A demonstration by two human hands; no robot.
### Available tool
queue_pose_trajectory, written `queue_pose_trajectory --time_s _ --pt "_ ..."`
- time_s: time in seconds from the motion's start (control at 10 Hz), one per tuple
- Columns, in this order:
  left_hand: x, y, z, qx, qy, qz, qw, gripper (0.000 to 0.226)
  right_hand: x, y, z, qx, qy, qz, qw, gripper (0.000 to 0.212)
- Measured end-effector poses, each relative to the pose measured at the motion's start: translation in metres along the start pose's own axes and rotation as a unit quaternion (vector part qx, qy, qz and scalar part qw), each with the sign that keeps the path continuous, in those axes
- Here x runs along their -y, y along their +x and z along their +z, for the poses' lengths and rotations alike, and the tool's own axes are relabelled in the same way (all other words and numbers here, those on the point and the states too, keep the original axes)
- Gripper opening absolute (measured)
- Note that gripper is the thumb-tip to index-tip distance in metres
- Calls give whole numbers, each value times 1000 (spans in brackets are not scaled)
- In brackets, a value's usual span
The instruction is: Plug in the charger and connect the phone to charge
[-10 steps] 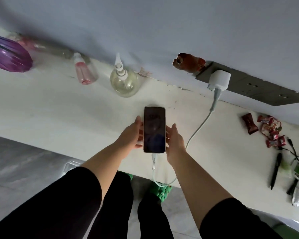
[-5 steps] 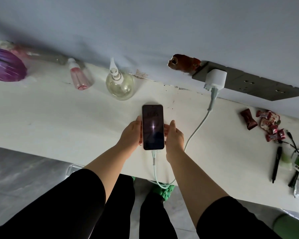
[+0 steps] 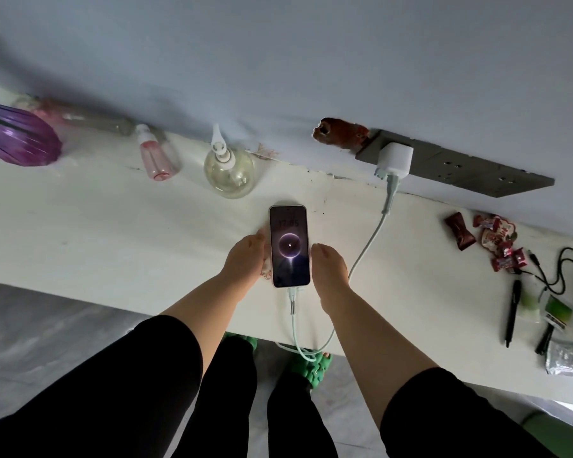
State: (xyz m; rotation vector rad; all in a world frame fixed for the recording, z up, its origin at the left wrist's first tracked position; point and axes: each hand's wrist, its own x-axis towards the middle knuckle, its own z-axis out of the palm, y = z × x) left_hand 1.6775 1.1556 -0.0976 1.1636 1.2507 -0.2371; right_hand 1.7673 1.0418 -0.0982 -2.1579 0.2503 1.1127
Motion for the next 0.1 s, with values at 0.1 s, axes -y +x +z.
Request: queue_pose_trajectory --time_s 0.1 --pt "-2 -12 -9 -42 127 23 991 37 3 -13 -8 47 -51 -13 998 28"
